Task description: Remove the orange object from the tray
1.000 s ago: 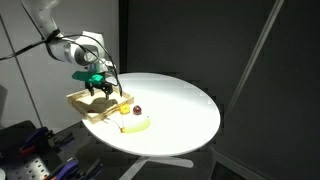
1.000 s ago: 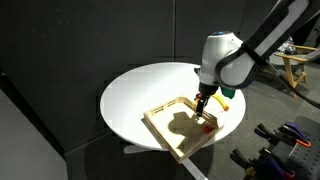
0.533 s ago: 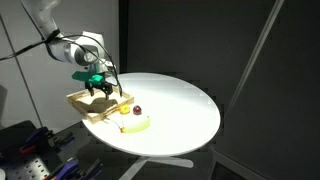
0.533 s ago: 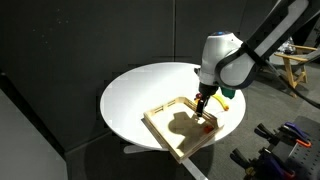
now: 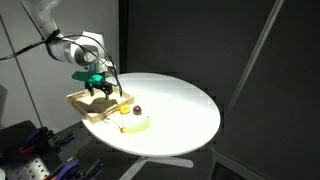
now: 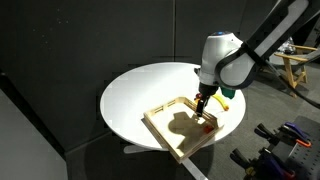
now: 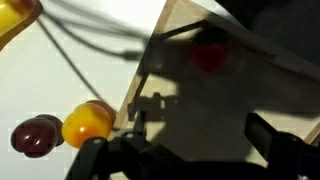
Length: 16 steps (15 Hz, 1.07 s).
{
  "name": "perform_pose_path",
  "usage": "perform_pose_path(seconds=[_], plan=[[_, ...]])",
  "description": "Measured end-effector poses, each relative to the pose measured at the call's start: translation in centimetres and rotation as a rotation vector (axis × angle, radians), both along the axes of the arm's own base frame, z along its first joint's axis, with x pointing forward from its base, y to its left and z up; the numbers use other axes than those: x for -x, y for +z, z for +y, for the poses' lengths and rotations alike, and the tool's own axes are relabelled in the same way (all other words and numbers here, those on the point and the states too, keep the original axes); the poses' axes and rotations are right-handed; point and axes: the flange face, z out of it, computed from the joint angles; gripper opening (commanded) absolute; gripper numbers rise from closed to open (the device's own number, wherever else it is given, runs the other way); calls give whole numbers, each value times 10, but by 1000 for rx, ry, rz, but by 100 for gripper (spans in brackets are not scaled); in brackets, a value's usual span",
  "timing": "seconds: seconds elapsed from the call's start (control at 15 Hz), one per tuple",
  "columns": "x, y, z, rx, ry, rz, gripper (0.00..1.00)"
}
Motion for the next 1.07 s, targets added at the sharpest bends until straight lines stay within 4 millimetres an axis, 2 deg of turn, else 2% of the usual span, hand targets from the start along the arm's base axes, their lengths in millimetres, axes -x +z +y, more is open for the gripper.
perform_pose_path(seconds=[1.07], plan=[[3,-6,7,-1,19,11,100]])
